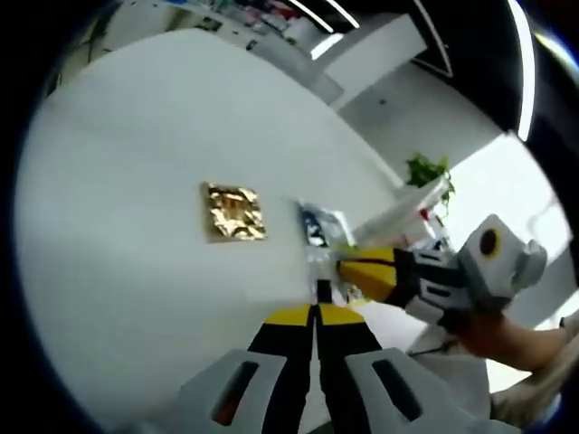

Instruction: Arrange the skincare products in the storage area until every visible bottle or jar stands upright without overlapping.

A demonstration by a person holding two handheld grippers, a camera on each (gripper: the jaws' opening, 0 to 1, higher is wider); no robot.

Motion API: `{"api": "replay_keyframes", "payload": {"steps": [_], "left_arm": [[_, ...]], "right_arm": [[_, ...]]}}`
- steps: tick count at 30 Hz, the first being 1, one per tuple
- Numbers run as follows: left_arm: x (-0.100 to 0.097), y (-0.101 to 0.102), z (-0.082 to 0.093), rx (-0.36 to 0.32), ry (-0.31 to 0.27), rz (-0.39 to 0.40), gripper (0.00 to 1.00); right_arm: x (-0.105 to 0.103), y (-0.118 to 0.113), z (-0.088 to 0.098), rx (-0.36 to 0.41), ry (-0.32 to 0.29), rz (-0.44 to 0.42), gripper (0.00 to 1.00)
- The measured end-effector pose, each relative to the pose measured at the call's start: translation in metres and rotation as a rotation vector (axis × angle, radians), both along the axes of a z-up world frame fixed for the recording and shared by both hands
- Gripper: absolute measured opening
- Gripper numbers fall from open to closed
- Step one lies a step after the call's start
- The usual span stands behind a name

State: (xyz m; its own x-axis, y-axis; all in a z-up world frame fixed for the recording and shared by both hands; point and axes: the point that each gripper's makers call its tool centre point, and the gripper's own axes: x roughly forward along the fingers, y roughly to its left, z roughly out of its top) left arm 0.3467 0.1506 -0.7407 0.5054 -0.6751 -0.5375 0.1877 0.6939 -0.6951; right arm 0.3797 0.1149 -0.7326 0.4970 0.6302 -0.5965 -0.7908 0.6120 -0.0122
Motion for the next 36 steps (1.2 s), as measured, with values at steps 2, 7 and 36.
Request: {"api": "replay_keyframes", "payload": {"steps": [2,7,36], "left_arm": [[0.001,0.001,-0.004,0.012,0.008,-0.001,0.0],[0.007,0.005,-0.018,0.045,0.03,0.007,0.0],[0.016,0.012,-0.035,0.328,-0.067,-0.138,0.0]], "right_arm": [[0.002,0.0,-0.007,-0.017,0.008,0.003,0.01],[0.011,0.001,-0.02,-0.058,0.002,0.015,0.01],[0.025,0.0,-0.048,-0.198,-0.072,0.062,0.01]]}}
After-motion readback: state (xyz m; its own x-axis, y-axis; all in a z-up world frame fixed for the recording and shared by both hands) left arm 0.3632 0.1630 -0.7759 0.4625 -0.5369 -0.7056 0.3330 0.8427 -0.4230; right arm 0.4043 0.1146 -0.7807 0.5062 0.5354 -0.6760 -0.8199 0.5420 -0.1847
